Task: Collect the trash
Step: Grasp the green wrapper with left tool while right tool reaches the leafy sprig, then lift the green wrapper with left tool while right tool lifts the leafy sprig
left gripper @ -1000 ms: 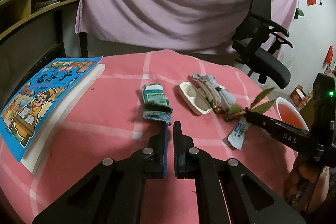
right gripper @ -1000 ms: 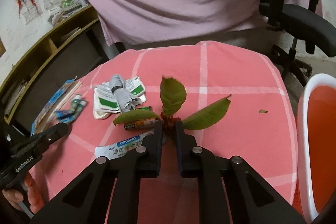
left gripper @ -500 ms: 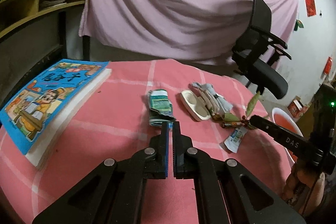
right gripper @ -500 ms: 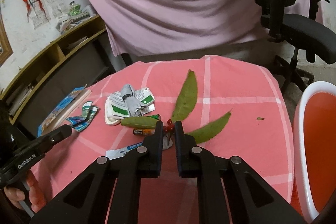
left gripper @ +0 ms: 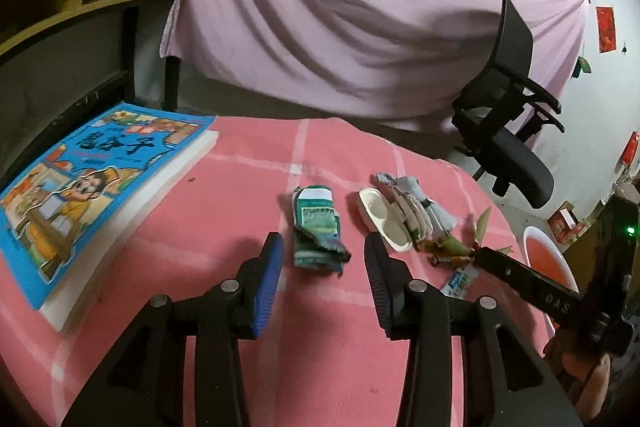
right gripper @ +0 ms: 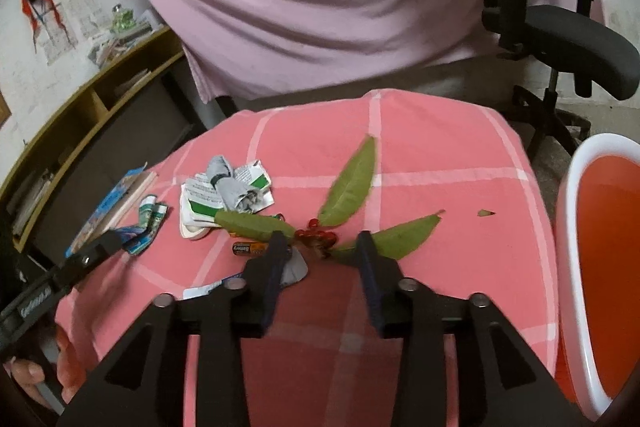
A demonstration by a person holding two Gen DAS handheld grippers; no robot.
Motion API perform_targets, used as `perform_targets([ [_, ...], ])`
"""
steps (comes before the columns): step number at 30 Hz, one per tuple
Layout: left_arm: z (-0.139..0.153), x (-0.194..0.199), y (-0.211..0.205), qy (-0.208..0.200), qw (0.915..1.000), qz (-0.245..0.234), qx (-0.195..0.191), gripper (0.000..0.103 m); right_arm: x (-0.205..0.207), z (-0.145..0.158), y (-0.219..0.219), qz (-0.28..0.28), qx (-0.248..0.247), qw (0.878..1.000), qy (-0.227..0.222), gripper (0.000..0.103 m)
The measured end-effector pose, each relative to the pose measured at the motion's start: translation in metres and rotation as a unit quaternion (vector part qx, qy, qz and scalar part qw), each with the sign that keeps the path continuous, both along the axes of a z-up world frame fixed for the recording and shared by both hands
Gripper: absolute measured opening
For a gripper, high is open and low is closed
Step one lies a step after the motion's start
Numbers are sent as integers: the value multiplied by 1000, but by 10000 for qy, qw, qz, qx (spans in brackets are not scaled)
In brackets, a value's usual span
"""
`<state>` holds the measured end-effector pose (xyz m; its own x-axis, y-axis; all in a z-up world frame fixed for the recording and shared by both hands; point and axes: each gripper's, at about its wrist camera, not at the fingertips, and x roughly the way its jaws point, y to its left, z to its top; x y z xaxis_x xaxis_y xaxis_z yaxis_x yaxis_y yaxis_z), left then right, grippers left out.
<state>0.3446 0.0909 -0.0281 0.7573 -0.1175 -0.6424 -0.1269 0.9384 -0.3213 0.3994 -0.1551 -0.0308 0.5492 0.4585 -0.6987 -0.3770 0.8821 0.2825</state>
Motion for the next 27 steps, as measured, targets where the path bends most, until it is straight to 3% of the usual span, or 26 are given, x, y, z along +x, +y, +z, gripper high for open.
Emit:
perform_targets([
  [3, -7, 10, 2, 237, 9997, 41, -105, 36, 5, 0, 3, -2, -96, 10000, 2, 43],
  [7, -8, 12, 5, 214, 9995, 54, -242, 36, 11, -4, 6, 85, -90, 9999, 72, 42],
  [9, -8, 10, 6, 221, 9995, 48, -233, 23, 10, -4, 6, 181, -30, 9998, 87, 27],
  [14, -8, 5, 0, 202, 9995, -178, -145, 23, 10, -8, 3, 319, 211, 9990, 231, 11],
  [20, -6, -5, -7, 76, 9995, -283, -69, 23, 0, -4, 6, 425, 254, 9987, 127, 9],
  [27, 5, -21, -9, -419, 9987, -283, -33, 23, -28, 14, 9, 479, 226, 9969, -589, 9],
])
